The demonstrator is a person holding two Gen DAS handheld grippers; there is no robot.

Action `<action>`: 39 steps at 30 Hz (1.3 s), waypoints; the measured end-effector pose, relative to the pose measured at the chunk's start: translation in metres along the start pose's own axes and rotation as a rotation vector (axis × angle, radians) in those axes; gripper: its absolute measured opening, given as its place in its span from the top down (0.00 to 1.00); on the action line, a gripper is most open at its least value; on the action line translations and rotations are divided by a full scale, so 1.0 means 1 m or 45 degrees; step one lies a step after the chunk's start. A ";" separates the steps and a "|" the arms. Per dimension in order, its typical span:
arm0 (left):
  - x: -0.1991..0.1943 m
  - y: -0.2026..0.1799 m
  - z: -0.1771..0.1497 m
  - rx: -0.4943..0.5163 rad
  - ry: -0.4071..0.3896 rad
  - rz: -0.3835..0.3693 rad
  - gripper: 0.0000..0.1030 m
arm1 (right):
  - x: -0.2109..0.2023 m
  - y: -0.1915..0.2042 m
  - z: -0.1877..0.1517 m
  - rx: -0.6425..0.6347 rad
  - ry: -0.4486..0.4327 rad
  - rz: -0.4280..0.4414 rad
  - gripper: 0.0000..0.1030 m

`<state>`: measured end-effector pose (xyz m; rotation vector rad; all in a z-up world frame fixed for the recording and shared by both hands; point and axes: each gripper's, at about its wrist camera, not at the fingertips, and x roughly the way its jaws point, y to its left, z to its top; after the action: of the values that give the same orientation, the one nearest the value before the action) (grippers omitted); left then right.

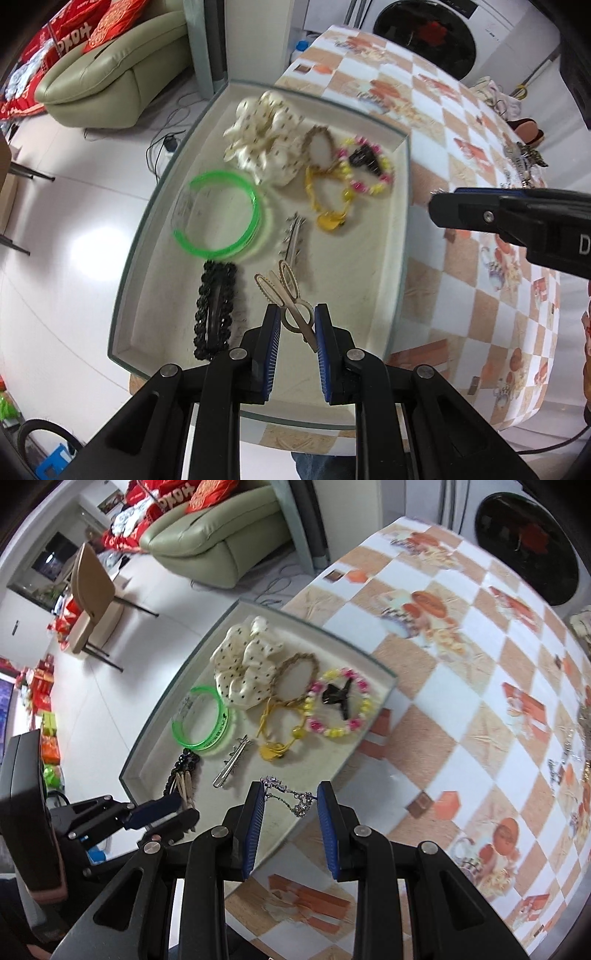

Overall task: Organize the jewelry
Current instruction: 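Release the bow clip and silver chain into the tray with both tools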

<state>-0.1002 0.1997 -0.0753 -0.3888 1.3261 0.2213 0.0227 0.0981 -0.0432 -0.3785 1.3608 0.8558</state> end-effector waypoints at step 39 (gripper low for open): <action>0.038 0.000 -0.015 -0.005 0.006 0.131 0.23 | 0.098 0.015 0.010 0.037 0.232 -0.018 0.64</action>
<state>-0.1046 0.1910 -0.1154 -0.3251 1.3518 0.3089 0.0166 0.1456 -0.1305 -0.4512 1.5354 0.8040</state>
